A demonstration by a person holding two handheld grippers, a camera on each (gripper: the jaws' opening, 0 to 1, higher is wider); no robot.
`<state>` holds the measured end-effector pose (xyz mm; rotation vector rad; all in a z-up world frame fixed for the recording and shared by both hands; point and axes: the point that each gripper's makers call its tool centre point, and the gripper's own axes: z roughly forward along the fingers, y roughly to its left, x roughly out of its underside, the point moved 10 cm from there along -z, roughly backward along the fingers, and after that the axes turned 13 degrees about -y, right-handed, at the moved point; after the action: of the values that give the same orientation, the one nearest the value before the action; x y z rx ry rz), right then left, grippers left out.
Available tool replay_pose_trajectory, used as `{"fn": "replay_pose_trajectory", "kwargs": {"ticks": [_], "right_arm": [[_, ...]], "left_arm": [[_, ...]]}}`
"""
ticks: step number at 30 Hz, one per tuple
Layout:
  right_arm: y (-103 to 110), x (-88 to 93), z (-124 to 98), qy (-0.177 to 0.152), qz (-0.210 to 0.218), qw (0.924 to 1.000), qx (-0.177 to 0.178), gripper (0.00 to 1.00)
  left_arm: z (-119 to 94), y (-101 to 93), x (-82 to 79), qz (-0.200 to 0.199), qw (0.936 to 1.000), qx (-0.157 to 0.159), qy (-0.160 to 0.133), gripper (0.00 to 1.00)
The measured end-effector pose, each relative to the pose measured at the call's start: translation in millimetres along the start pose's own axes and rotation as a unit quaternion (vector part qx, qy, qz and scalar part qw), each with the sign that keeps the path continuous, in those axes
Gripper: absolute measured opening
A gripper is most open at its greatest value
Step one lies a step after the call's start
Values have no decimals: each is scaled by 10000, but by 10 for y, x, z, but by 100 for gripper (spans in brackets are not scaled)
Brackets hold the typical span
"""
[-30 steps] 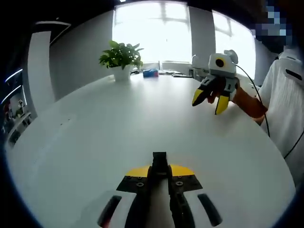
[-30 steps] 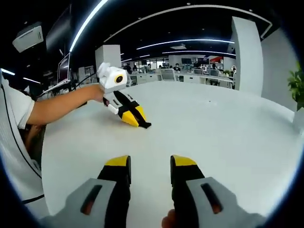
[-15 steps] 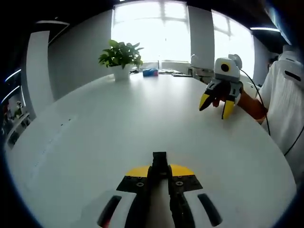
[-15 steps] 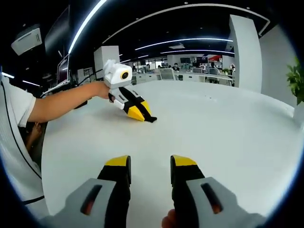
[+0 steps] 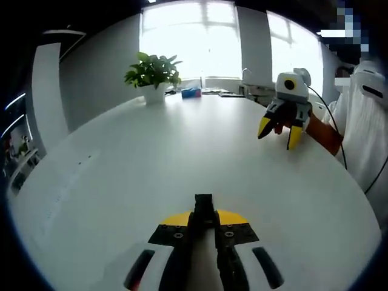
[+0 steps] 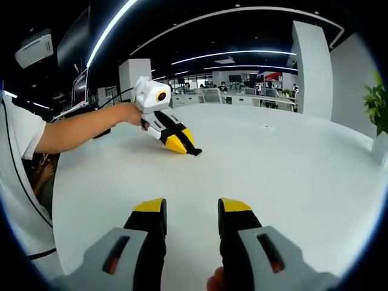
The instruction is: Snap the two parts of the plastic buckle together until the buckle closes and remains connected.
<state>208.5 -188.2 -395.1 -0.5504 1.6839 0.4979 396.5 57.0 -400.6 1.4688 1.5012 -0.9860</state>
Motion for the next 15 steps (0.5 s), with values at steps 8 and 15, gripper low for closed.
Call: {"fn": "replay_pose_trajectory", "kwargs": {"ticks": [8, 15], "right_arm": [[-8, 4, -3, 3, -23, 10000, -28, 34], [-20, 9, -17, -17, -24, 10000, -38, 34]], "left_arm": [[5, -41, -11, -41, 10000, -56, 52, 12], [8, -77, -18, -75, 9998, -144, 85, 18]]}}
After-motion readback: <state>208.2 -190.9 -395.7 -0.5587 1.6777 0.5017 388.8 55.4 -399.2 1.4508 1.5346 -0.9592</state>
